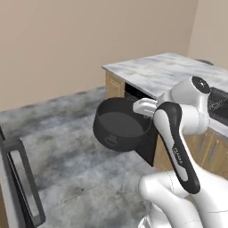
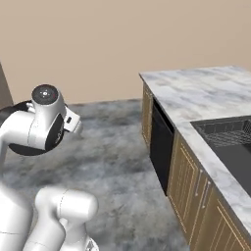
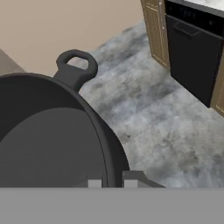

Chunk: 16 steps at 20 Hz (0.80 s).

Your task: Move the pot and pan from the stove into the sink.

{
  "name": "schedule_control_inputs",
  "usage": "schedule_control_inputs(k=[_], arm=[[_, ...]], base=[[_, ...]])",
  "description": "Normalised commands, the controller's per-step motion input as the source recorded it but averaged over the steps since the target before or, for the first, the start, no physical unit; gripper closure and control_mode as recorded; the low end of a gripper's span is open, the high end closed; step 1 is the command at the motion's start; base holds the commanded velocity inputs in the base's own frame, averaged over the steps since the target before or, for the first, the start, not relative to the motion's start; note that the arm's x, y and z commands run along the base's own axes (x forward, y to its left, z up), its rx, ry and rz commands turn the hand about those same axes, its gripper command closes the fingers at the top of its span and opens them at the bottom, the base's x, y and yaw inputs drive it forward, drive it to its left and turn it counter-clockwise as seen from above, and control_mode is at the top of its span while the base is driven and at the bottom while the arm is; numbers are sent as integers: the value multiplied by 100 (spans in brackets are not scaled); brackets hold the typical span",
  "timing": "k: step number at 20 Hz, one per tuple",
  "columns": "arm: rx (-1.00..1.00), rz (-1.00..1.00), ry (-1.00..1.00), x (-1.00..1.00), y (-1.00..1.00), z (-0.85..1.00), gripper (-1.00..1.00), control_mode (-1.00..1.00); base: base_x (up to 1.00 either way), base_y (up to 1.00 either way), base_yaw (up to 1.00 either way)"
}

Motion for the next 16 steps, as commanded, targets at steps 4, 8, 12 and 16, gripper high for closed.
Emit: schedule_control_inputs(k=[4, 8, 12, 16], arm=[[0, 0, 0, 0, 0, 0, 100, 100], [0, 0, 0, 0, 0, 0, 100, 100], [0, 0, 0, 0, 0, 0, 100, 100], [0, 0, 0, 0, 0, 0, 100, 100]], base=[[15, -19, -41], [14, -20, -41], [14, -24, -41], [15, -22, -41]])
